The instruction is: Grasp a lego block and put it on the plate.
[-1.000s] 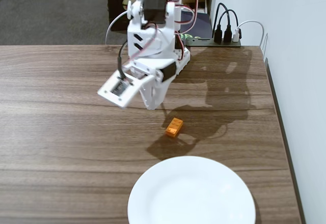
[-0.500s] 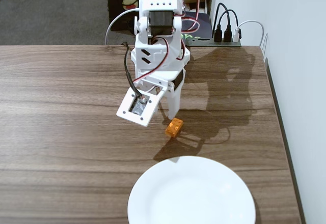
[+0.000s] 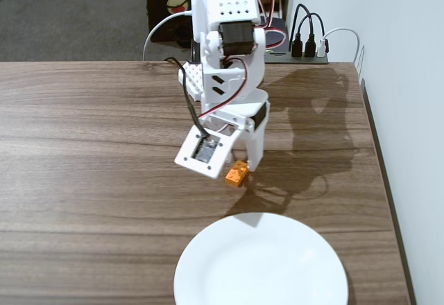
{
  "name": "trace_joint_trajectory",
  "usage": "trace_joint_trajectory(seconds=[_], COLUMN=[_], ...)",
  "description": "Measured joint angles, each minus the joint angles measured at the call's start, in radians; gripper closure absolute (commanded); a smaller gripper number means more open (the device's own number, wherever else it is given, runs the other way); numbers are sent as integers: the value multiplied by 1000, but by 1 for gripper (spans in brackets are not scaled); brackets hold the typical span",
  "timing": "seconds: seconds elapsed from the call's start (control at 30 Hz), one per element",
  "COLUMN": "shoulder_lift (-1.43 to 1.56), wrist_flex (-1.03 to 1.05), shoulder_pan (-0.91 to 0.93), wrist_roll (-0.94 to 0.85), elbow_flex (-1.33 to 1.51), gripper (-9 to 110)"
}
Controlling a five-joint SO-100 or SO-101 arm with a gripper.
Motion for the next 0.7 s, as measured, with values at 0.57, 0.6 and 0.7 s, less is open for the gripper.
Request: trace_joint_trajectory(seconds=[0.57,0.6,0.7], shoulder_lift=[-51,-52,-55], wrist_flex=[-26,-29,-40], shoulder_pan=[-9,-9,-9], wrist_roll=[-25,-28,-29], elbow_flex=[21,26,29], gripper=[78,78,78])
